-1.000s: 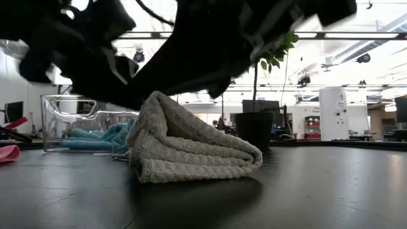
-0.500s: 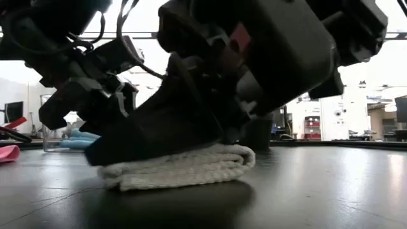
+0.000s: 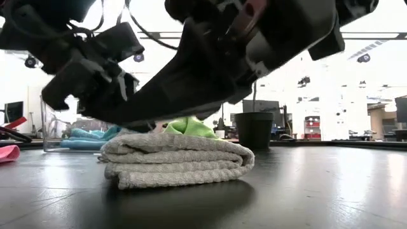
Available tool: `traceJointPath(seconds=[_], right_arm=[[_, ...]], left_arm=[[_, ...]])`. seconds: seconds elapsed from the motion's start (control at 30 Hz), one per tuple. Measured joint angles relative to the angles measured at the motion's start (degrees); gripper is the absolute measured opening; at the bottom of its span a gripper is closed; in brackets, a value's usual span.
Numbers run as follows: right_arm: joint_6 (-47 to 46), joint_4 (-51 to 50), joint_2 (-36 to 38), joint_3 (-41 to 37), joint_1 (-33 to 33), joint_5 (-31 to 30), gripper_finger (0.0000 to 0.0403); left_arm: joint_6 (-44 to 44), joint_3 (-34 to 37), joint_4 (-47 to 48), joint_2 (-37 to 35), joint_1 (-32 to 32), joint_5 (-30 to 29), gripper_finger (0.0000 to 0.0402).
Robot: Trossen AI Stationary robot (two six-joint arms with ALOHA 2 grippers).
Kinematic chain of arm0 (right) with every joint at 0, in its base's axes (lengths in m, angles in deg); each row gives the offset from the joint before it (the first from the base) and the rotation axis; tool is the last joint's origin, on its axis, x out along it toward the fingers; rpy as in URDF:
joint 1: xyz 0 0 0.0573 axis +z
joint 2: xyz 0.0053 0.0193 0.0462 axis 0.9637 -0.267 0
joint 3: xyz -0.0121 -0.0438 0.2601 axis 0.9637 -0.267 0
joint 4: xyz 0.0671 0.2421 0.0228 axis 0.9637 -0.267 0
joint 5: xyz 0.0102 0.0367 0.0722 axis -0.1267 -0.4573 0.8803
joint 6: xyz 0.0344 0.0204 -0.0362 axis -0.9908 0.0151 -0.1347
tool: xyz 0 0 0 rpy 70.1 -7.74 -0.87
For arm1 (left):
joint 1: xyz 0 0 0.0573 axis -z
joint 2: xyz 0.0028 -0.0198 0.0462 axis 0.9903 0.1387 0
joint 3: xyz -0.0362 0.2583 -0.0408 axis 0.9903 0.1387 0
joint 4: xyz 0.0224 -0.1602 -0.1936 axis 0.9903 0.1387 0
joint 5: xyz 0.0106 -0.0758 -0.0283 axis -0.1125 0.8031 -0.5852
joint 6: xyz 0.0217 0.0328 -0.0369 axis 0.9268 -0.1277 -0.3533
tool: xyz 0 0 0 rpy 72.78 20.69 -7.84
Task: Fold microfiber towels
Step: Fold the white microfiber towel
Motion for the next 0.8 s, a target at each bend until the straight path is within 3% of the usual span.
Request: traceJointPath(seconds=[0.2,0.47,0.7,0.8], right_arm=[[6.1,-10.0,9.7,-3.6,1.6,-9.3,0.0009],[4.0,-10.2,23.6,-17.1,1.2,-15.4,0.0009],[7.2,-5.2,28.9,-25.7,0.9,-16.9,0.0008],[8.3,-4.9,29.3,-27.2,0.8,-16.9,0.0008]], left_arm=[[-0.7,-0.5,1.5,-4.9,0.2,0.4,0.0143],[-9.9,-0.4,0.9,-10.4,0.2,2.4,0.0143],[-21.9,-0.5,0.9,-7.6,0.3,13.3,0.0143],[-23.4,-0.5,1.0,-4.7,0.3,15.5,0.0143]])
